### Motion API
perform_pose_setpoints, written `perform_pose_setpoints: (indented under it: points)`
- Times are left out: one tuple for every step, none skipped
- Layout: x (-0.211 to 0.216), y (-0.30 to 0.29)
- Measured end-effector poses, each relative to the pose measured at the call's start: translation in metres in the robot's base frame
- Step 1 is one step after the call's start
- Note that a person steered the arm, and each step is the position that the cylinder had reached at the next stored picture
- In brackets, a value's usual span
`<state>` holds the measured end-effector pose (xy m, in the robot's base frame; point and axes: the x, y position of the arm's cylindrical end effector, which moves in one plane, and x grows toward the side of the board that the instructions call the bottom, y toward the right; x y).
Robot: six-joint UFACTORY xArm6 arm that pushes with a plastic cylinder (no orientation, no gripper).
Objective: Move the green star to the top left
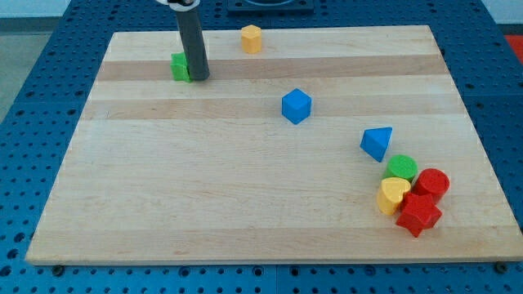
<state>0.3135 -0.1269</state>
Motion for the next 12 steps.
perform_pose_setpoints:
  points:
    - [0.003,-0.007]
    - [0.003,-0.008]
    - [-0.001,-0.008]
    - [-0.018,-0.013]
    - [-0.037,-0.04]
    - [-0.039,-0.075]
    - [-0.047,-0.104]
    - [-0.052,-0.124]
    - [-0.053,-0.139]
    - [-0.053,-0.148]
    - [-0.052,-0.149]
    - [-0.009,-0.129]
